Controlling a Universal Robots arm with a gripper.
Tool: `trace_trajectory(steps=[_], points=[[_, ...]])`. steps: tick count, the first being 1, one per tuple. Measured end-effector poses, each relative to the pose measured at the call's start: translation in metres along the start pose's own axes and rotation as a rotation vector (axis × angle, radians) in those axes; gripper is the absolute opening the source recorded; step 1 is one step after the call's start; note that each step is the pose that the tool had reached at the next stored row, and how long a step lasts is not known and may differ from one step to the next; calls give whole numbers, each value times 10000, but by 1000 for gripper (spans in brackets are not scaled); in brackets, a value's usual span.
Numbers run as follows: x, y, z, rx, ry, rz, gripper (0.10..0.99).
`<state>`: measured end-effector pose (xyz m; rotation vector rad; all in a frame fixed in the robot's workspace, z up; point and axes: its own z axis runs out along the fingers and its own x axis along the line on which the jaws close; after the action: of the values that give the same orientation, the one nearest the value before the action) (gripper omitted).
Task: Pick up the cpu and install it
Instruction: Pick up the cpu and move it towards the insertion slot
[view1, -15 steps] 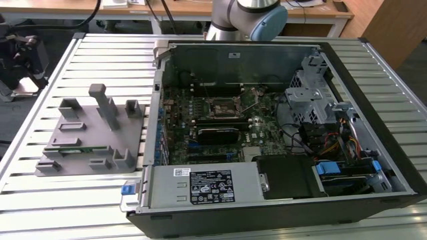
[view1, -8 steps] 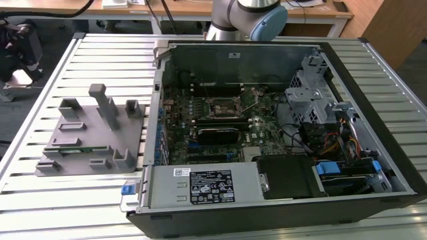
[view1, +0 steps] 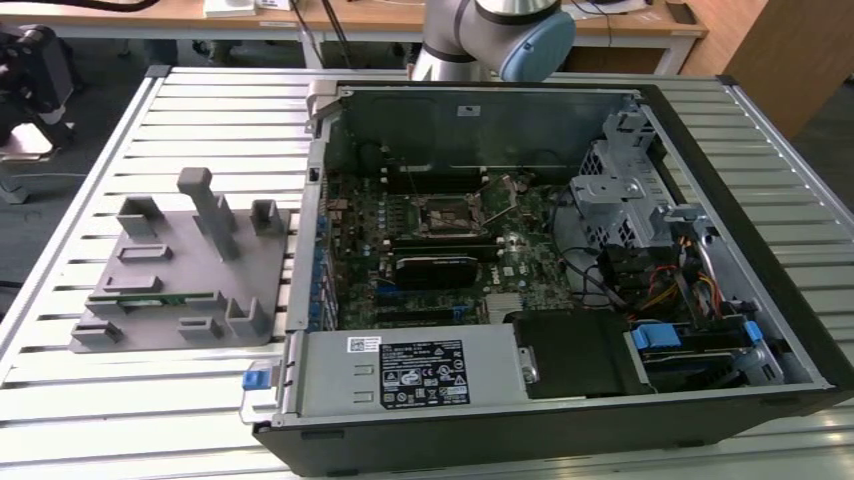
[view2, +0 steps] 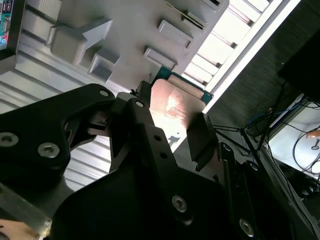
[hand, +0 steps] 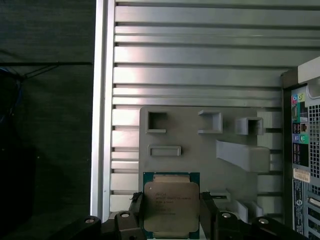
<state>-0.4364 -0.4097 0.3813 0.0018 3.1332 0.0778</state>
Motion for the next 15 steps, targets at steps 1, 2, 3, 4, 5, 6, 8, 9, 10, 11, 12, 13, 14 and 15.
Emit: trace_trajectory(steps=[1, 2, 3, 4, 5, 6, 8, 9, 10, 11, 12, 13, 14, 15], points=[[0, 1, -13, -1, -1, 0, 533], [0, 1, -24, -1, -1, 0, 533], [0, 1, -33, -1, -2, 0, 533], [0, 2, -42, -1, -2, 0, 533], [-1, 2, -49, -2, -1, -1, 533], [-2, 2, -51, -4, 2, -1, 533], [-8, 2, -52, -17, 11, -1, 533], [-14, 2, -53, -23, 23, 0, 533], [-24, 2, -53, -32, 38, 1, 533], [-33, 3, -52, -42, 51, 3, 533], [-47, 2, -52, -49, 65, 3, 533], [-60, 2, -53, -59, 81, 4, 533], [-69, 2, -52, -66, 90, 4, 533], [-80, 2, -52, -70, 100, 5, 533]])
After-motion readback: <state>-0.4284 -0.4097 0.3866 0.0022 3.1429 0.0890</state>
